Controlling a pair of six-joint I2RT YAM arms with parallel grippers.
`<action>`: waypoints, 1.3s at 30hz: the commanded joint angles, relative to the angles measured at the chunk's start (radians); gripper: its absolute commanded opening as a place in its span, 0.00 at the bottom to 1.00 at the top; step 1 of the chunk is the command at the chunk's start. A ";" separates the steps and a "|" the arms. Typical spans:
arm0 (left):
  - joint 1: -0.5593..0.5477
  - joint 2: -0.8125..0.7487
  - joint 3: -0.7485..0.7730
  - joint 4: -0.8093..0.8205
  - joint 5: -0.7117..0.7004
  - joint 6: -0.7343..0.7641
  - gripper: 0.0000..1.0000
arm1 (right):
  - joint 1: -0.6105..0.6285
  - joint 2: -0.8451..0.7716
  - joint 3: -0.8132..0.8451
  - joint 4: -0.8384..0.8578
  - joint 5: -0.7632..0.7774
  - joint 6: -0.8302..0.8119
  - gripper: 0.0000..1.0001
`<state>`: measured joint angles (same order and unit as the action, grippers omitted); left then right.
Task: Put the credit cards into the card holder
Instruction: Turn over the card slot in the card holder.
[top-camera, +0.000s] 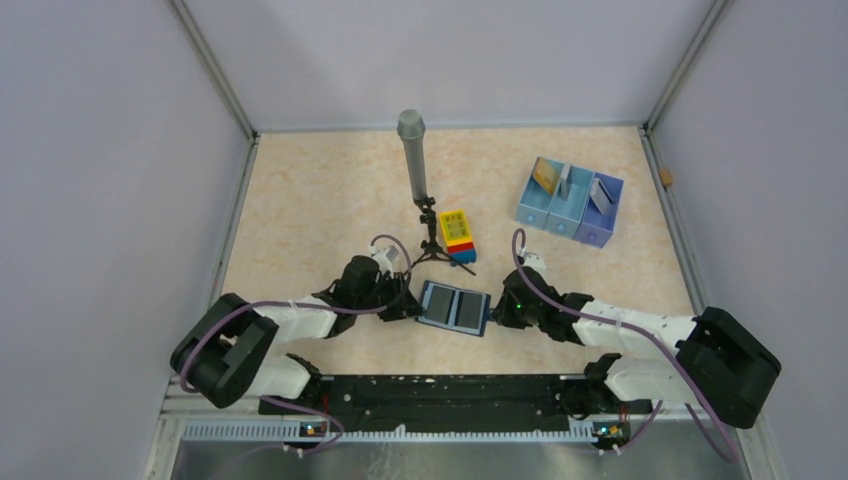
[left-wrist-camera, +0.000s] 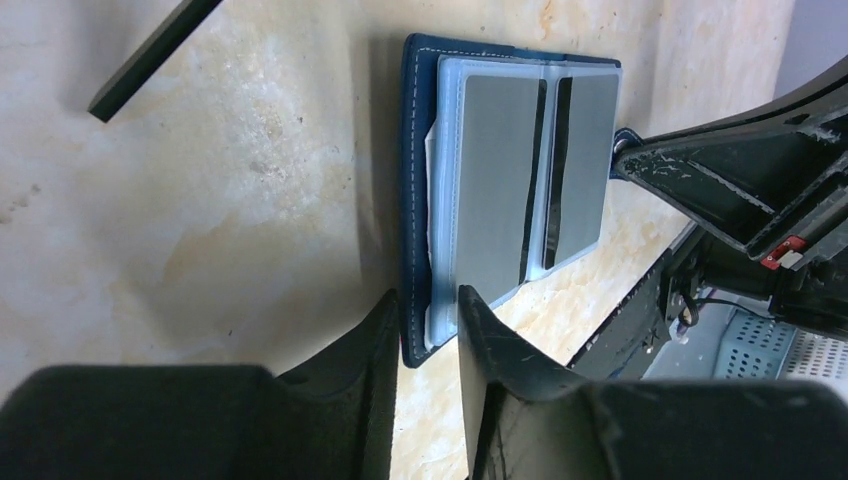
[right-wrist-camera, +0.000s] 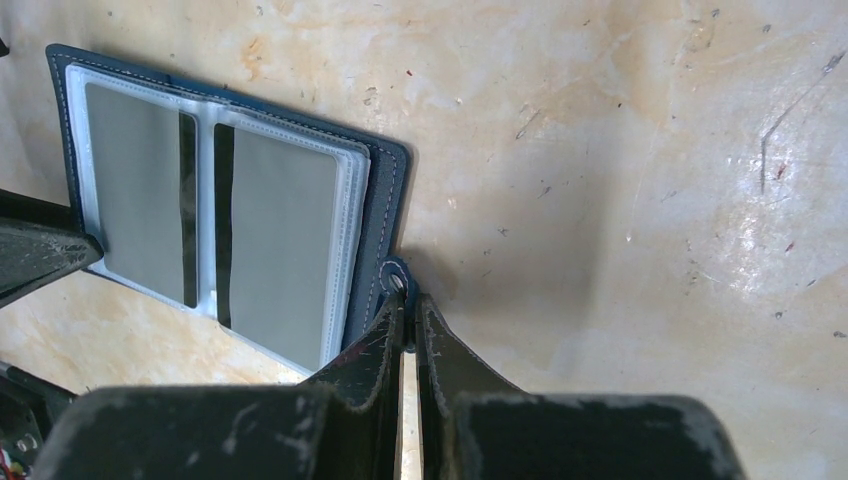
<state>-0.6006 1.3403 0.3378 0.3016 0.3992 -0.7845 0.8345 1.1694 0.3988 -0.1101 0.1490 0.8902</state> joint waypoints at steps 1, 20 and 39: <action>0.011 0.017 -0.028 0.142 0.070 -0.024 0.26 | -0.007 0.003 -0.028 -0.022 -0.013 -0.011 0.00; 0.012 -0.094 -0.053 0.252 0.267 -0.004 0.00 | -0.006 0.087 -0.006 0.032 -0.047 -0.013 0.00; 0.012 -0.001 -0.028 0.350 0.328 -0.007 0.00 | -0.006 0.163 0.012 0.082 -0.083 -0.017 0.00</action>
<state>-0.5831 1.3075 0.2832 0.5644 0.6899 -0.7864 0.8326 1.2877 0.4156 0.0586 0.0826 0.8906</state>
